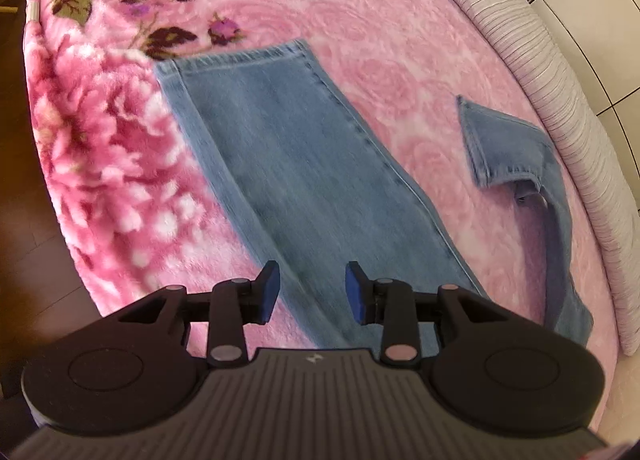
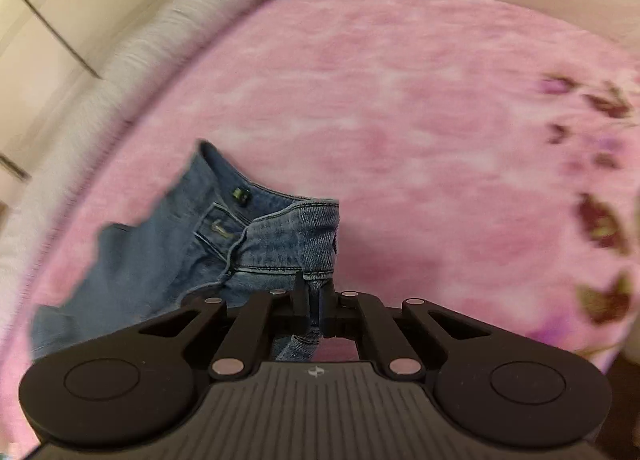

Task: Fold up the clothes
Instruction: 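Lift and shake the jeans out with both grippers, then release onto the bed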

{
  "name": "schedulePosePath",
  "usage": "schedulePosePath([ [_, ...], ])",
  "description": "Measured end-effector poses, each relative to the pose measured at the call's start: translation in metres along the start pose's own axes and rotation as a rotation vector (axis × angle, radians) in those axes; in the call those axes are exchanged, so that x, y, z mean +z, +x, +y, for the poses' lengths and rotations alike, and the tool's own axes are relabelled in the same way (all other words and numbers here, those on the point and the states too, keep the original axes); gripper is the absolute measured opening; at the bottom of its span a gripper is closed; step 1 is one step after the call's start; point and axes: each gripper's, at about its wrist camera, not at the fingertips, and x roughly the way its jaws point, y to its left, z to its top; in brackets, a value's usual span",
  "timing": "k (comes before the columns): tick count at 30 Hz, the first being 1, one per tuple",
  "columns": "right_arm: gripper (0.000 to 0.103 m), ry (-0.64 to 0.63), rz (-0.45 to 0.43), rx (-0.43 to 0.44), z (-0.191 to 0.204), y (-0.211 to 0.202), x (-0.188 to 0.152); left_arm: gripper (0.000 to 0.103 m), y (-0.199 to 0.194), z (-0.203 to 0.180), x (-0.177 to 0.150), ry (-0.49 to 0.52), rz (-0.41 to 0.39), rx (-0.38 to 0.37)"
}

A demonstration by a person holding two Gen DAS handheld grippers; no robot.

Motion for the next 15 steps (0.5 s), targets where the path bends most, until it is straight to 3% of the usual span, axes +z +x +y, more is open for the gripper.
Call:
schedulePosePath([
  [1, 0.014, -0.004, 0.02, -0.047, -0.007, 0.008, -0.001, 0.032, 0.003, 0.001, -0.002, -0.007, 0.006, 0.003],
  [3, 0.021, 0.011, 0.118, -0.149, -0.016, 0.027, -0.003, 0.032, 0.007, 0.006, -0.004, -0.025, 0.011, 0.014],
  [5, 0.025, 0.042, 0.088, -0.182, -0.02, 0.021, -0.007, 0.033, 0.007, 0.012, -0.003, -0.042, -0.001, 0.023],
  [7, 0.054, 0.019, 0.034, -0.246, -0.019, 0.008, -0.008, 0.035, 0.008, 0.017, 0.0, -0.058, -0.018, 0.034],
  [9, 0.053, 0.02, 0.005, -0.254, -0.021, -0.001, -0.008, 0.035, 0.013, 0.022, 0.005, -0.063, -0.027, 0.031],
  [12, 0.052, 0.031, 0.037, -0.276, -0.019, -0.003, -0.007, 0.033, 0.02, 0.015, 0.013, -0.002, -0.038, 0.095],
  [15, 0.053, -0.008, 0.062, -0.259, 0.01, 0.001, -0.014, 0.034, 0.015, -0.005, 0.02, 0.06, -0.067, 0.033],
])
